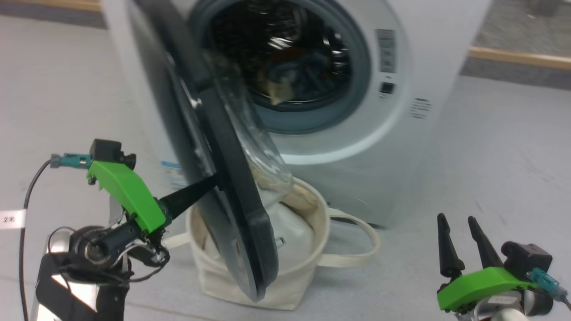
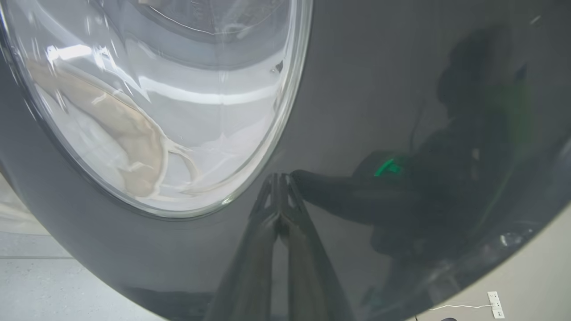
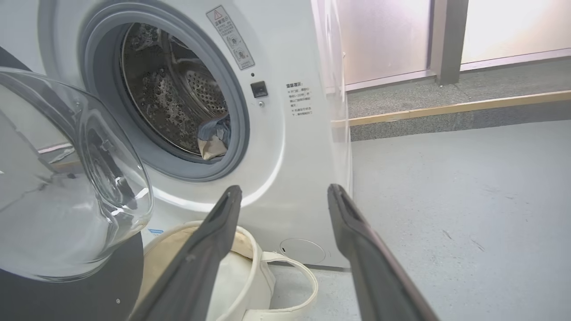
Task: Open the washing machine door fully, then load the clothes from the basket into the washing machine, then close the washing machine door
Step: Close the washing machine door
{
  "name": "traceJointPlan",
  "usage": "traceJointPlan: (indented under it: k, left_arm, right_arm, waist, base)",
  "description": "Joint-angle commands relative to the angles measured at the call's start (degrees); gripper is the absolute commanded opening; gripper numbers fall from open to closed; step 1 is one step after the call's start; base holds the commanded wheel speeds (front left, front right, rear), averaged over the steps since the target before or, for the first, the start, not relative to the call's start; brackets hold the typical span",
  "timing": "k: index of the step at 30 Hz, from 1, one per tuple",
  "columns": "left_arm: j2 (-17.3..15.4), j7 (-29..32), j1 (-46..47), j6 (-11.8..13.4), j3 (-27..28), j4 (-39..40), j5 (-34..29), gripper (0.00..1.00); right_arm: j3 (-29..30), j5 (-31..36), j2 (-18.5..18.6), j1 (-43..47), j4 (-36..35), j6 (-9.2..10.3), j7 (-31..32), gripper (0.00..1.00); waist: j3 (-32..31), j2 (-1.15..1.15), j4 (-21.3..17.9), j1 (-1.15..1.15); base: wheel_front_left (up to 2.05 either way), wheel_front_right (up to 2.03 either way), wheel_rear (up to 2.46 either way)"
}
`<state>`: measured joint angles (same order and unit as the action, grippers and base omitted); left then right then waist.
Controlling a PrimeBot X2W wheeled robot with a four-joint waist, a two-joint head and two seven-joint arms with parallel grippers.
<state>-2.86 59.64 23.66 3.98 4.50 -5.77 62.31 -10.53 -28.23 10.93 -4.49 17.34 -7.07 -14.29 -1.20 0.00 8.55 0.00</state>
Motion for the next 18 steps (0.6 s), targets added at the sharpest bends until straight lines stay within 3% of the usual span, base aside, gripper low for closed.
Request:
traceJointPlan:
  k: [1, 18]
  left_arm:
    - [-0.2, -1.1, 3.5, -0.6, 1.9, 1.4, -0.5, 0.00]
    - [-1.3, -15.0, 9.4, -5.9, 6.7, -10.9, -0.4, 0.00]
  right_arm:
    - [-0.8, 0.6, 0.6, -2.5, -2.1, -0.42, -0.7, 1.00]
    - [-1.9, 0.7, 1.6, -5.1, -2.2, -0.42, -0.7, 1.00]
  waist:
    - [0.9, 0.00, -4.4, 0.00]
    - [2.9, 0.00, -21.1, 0.00]
  base:
    - [0.00, 0.00, 0.00]
    - [0.00, 0.00, 0.00]
